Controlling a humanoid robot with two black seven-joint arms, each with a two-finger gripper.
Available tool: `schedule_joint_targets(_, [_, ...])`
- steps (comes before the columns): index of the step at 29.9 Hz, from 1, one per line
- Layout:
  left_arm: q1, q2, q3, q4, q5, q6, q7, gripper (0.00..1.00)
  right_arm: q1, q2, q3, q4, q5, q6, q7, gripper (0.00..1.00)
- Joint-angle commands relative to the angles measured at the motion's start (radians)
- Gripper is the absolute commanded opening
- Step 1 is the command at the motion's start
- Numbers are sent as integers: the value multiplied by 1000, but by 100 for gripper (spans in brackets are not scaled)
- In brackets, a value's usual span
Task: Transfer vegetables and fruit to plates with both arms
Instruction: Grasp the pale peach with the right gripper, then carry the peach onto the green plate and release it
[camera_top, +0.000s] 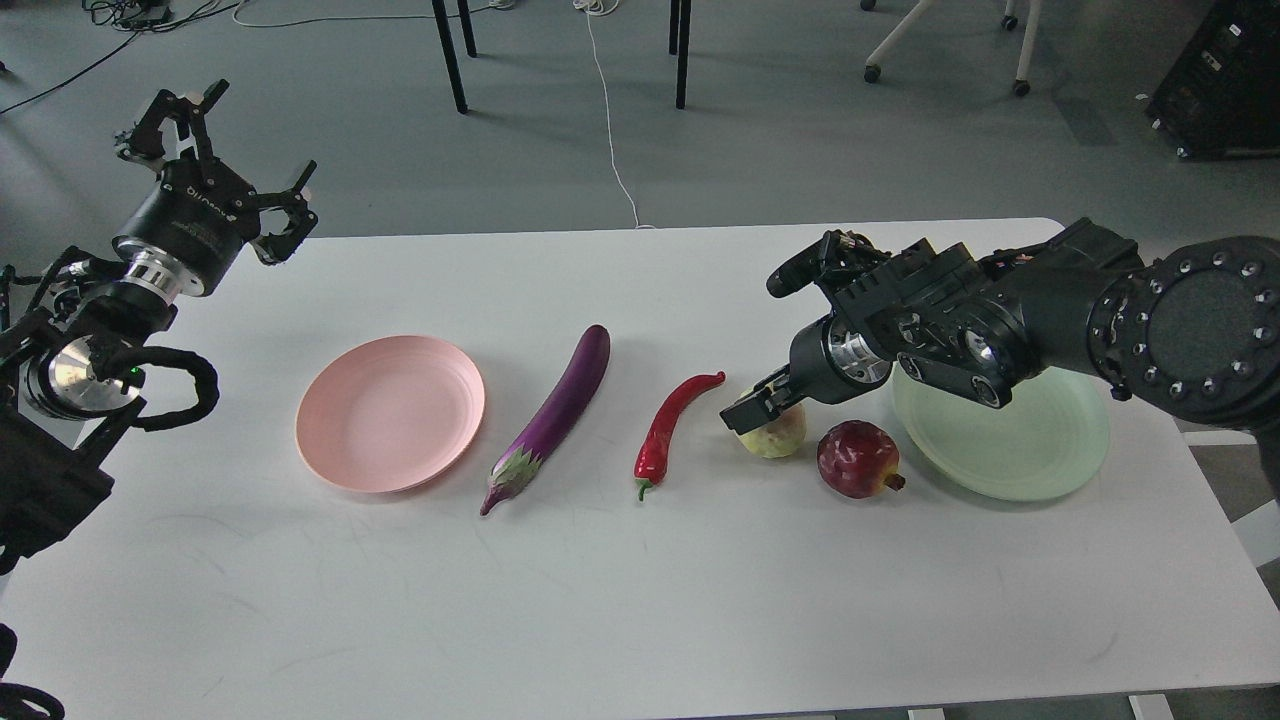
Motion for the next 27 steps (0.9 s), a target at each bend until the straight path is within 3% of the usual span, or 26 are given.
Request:
schedule_joint_targets(1, [2,0,0,2,0,-1,1,98,0,0,-17,1,-10,6,0,62])
schedule_joint_targets(4, [2,-2,0,2,0,-1,1,98,4,-3,-12,2,3,4,0,48])
schedule_joint_targets(7, [2,-3,2,2,0,-1,1,98,26,-44,9,5,5,-4,0,47])
schedule_joint_targets(15, [0,-2,0,2,0,8,1,98,94,-308,20,32,-17,3,0,48])
schedule_joint_targets(20, [0,-8,2,2,0,11,1,98,4,-441,15,27,-40,-27,0,51])
schedule_joint_targets(27, [0,-20,-1,2,-1,17,-11,98,-95,-492,20,-30,-81,-88,0,66])
